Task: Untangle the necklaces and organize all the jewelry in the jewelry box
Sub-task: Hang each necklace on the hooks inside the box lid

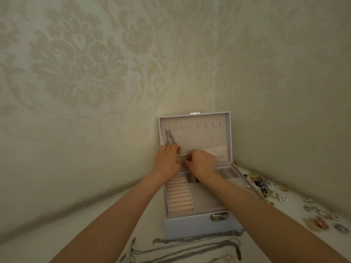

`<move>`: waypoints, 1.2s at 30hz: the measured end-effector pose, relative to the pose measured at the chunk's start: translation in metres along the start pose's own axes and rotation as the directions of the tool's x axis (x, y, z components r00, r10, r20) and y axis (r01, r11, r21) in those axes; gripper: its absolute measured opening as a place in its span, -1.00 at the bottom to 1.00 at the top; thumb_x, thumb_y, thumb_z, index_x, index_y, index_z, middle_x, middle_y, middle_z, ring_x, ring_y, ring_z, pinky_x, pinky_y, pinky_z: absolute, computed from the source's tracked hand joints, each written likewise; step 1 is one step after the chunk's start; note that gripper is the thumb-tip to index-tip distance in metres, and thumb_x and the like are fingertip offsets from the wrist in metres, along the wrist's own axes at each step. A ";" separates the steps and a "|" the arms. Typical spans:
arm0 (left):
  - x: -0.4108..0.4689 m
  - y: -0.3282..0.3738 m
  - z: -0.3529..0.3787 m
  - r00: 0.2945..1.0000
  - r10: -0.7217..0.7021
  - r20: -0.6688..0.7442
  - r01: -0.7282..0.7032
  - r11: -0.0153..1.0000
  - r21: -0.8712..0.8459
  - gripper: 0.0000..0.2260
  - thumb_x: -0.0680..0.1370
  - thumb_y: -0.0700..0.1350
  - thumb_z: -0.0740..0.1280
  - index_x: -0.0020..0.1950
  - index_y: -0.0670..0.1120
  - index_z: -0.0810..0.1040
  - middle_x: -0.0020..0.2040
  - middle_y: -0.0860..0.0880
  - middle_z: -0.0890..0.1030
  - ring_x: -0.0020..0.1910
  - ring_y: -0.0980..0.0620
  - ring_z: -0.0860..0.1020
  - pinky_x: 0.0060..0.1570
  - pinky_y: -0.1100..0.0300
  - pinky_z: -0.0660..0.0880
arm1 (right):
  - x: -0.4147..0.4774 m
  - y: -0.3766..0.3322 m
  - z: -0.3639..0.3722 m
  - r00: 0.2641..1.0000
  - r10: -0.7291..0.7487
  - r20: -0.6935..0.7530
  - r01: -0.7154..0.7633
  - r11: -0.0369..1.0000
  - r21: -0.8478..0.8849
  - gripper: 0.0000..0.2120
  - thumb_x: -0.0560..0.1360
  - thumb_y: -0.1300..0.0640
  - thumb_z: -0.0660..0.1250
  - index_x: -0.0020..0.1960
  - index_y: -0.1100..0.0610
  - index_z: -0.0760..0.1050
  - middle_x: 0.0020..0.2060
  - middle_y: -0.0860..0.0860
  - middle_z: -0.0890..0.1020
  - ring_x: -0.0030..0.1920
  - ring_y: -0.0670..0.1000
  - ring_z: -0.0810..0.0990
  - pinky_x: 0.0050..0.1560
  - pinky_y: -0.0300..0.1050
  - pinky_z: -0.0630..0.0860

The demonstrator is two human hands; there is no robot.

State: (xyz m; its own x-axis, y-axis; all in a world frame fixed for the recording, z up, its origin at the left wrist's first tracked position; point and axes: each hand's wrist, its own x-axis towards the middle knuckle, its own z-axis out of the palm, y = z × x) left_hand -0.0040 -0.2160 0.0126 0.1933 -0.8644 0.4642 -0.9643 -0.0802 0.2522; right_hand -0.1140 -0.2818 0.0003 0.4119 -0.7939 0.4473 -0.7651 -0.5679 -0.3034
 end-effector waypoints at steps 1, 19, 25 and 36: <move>0.000 0.000 -0.001 1.000 -0.009 0.015 0.010 0.997 -0.076 -0.58 0.43 -0.30 0.21 0.29 -0.10 0.37 0.29 -0.02 0.44 0.28 -0.05 0.30 0.17 0.16 0.21 | 0.001 0.000 0.000 0.999 0.042 0.011 -0.042 0.996 0.077 -0.78 0.51 0.01 0.28 -0.01 0.12 0.61 -0.03 0.10 0.66 0.03 0.12 0.60 -0.08 -0.11 0.42; -0.002 0.004 0.002 1.000 -0.018 0.004 0.017 0.997 0.078 -0.63 0.45 -0.27 0.20 0.26 -0.12 0.38 0.24 -0.09 0.41 0.24 -0.09 0.31 0.12 0.18 0.22 | 0.002 0.010 -0.010 0.983 -0.066 -0.172 0.111 0.957 0.269 -0.80 0.40 0.32 0.24 -0.05 0.13 0.55 -0.01 0.04 0.51 0.03 0.06 0.49 -0.13 -0.11 0.41; 0.004 0.006 -0.002 0.994 -0.016 0.112 0.003 0.993 0.116 -0.57 0.48 -0.22 0.21 0.36 -0.03 0.39 0.26 -0.12 0.34 0.28 -0.11 0.27 0.25 0.13 0.22 | 0.005 -0.001 -0.005 0.998 -0.006 -0.055 0.010 0.997 0.081 -0.76 0.48 0.00 0.30 0.07 0.11 0.46 0.01 0.04 0.61 0.01 0.11 0.58 -0.09 -0.09 0.40; 0.005 0.004 0.001 0.995 -0.017 0.103 0.007 0.995 0.097 -0.55 0.49 -0.26 0.18 0.38 -0.04 0.35 0.32 -0.06 0.36 0.32 -0.08 0.24 0.22 0.15 0.18 | 0.019 0.008 -0.019 0.969 -0.113 -0.220 0.139 0.985 0.106 -0.80 0.54 0.17 0.24 0.09 0.04 0.59 0.04 -0.02 0.65 0.04 0.05 0.58 -0.08 -0.12 0.40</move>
State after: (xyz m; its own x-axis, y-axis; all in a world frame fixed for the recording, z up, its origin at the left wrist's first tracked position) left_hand -0.0070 -0.2211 0.0151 0.1899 -0.9094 0.3701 -0.9760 -0.1338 0.1721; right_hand -0.1215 -0.2969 0.0220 0.3769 -0.6570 0.6529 -0.6434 -0.6928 -0.3257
